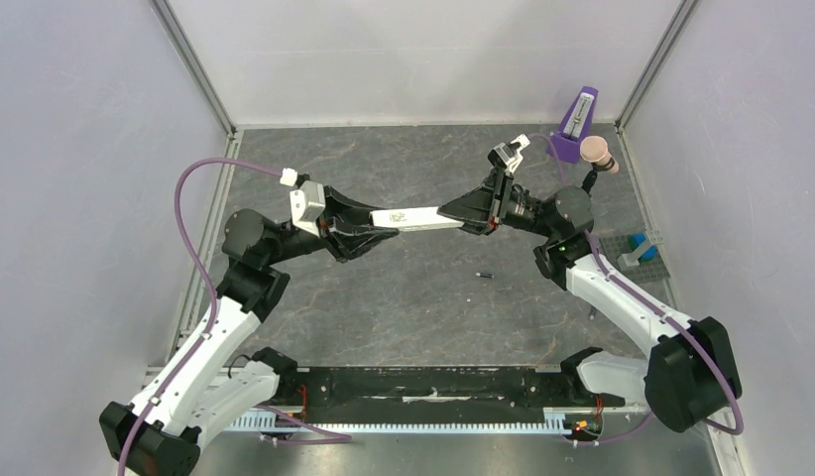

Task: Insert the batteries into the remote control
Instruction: Remove the battery cover from the remote control.

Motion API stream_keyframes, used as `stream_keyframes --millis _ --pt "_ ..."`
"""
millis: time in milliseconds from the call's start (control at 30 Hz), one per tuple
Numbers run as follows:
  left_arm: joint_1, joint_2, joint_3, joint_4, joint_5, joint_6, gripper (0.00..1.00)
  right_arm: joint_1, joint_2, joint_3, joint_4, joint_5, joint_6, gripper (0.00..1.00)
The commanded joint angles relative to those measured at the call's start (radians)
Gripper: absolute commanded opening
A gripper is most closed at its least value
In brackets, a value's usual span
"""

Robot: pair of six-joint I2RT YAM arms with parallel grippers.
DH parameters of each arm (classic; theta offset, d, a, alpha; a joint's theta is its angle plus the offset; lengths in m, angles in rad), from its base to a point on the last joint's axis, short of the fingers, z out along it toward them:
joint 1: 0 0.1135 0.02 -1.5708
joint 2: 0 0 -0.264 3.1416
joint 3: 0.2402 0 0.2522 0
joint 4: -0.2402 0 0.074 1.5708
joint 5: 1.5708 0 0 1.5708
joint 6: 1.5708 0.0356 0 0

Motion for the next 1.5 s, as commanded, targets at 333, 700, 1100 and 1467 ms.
stream_keyframes --millis 333,700,1100,1467 --pt "0.029 0.001 0.035 -0.02 -0.034 -0.015 0.02 -0.027 -0.029 0.142 -0.456 0.056 -0.406 0.55" --pt "0.028 0.011 0.077 -0.199 -0.046 0.111 0.02 -0.029 -0.011 0.242 -0.781 0.149 -0.633 0.53" --pt "0.029 0.02 0.089 -0.295 -0.09 0.205 0.02 -0.028 -0.009 0.3 -0.959 0.199 -0.731 0.52" --pt "0.029 0.042 0.082 -0.313 -0.134 0.257 0.02 -0.028 0.007 0.304 -0.984 0.196 -0.685 0.23"
